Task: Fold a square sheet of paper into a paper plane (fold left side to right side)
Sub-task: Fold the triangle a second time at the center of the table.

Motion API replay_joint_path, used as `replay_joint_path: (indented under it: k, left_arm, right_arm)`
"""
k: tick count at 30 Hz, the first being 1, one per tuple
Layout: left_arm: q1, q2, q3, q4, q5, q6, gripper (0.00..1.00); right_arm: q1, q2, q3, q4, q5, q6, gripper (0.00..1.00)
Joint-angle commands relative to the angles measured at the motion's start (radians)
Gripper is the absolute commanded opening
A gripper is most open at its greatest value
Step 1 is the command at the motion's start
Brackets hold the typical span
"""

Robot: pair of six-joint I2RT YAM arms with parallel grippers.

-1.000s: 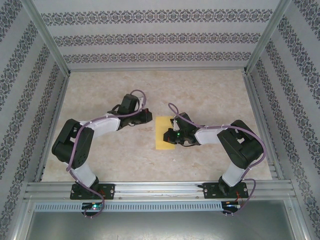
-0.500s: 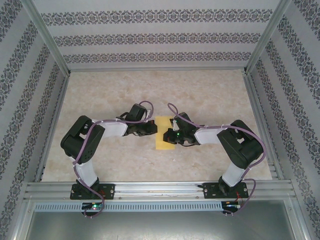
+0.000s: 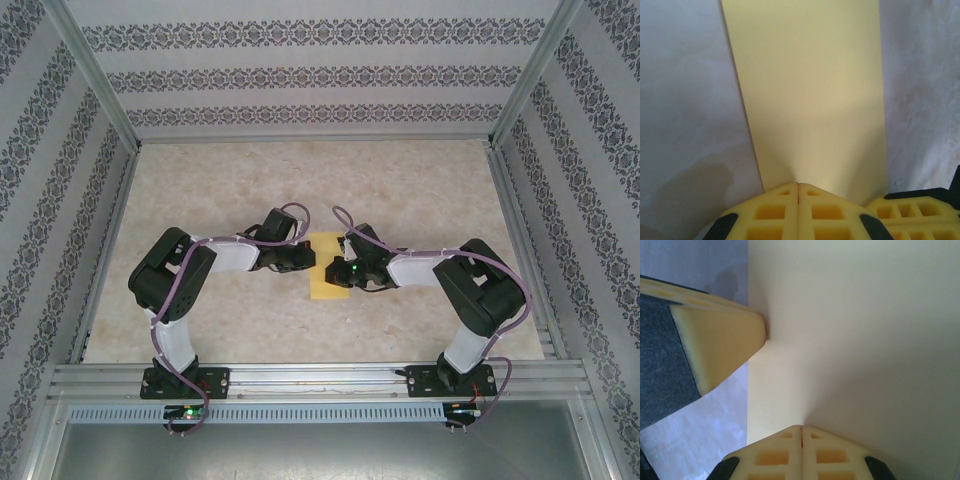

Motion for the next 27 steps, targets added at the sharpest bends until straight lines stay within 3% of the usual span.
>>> replay_joint_path:
  k: [1, 8, 18, 27]
  left_arm:
    - [-0.011, 0.013, -0.031, -0.012, -0.036, -0.011, 0.0]
    - [-0.018, -0.001, -0.084, 0.01, -0.044, -0.019, 0.0]
    - [-0.026, -0.009, -0.108, 0.039, -0.041, -0.028, 0.0]
    - [-0.028, -0.009, -0.114, 0.05, -0.041, -0.031, 0.0]
  right_arm:
    - [0.013, -0.012, 0.008, -0.13, -0.009, -0.024, 0.11]
    - [-0.024, -0.136, 0.056, -0.178, -0.068, -0.027, 0.3]
    - [-0.149, -0.265, -0.078, -0.277, -0.138, -0.059, 0.45]
    - [-0.159, -0.216, -0.118, -0.219, -0.221, -0.022, 0.47]
